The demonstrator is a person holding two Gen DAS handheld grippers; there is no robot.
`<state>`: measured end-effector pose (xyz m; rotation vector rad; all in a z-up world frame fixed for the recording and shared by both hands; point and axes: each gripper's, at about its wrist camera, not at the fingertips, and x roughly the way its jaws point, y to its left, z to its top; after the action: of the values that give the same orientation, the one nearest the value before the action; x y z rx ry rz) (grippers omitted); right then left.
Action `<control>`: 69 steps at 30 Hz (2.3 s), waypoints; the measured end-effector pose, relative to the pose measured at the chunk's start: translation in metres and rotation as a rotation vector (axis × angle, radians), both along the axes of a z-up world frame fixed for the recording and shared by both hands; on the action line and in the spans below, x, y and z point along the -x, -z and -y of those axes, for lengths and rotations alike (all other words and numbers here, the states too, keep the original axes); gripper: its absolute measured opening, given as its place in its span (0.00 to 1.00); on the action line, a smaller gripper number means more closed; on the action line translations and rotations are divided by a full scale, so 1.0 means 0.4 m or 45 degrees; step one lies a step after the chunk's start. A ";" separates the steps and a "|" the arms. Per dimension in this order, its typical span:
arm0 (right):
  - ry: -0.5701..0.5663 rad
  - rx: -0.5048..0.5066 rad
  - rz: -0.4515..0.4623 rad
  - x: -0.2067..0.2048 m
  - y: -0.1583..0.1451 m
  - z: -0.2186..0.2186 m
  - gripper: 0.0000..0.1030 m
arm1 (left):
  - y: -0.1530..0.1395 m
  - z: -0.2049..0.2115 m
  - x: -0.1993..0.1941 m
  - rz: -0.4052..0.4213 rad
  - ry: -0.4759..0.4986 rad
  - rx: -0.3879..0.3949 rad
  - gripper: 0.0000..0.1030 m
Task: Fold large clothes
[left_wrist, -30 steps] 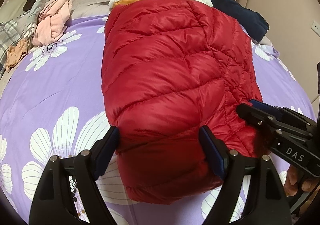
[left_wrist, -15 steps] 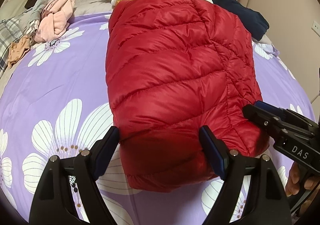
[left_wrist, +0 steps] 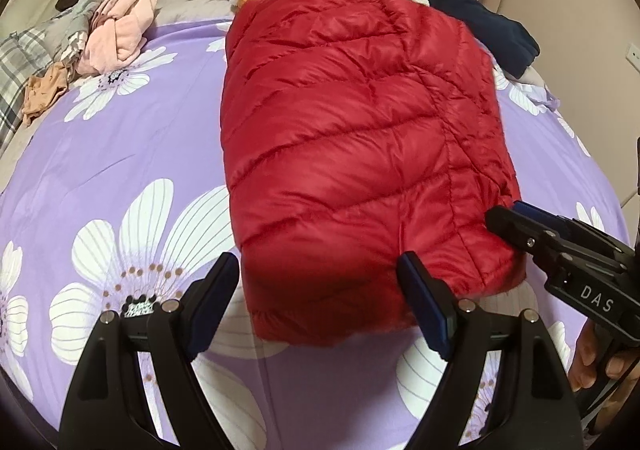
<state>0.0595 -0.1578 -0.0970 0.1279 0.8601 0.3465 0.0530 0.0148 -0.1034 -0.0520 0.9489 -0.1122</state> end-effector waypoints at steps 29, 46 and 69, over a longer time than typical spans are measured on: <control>-0.025 0.022 0.236 0.204 -0.243 0.021 0.99 | -0.300 -0.030 0.236 0.249 -0.181 -0.137 1.00; 0.036 0.053 0.273 0.216 -0.267 0.009 0.99 | -0.304 -0.016 0.263 0.232 -0.197 -0.194 1.00; 0.019 0.056 0.256 0.213 -0.257 0.007 0.99 | -0.303 -0.012 0.254 0.231 -0.215 -0.205 1.00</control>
<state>-0.0258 -0.1605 0.0057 0.0571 0.6672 0.3205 -0.0484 0.0196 0.0180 0.0265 0.7663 0.1143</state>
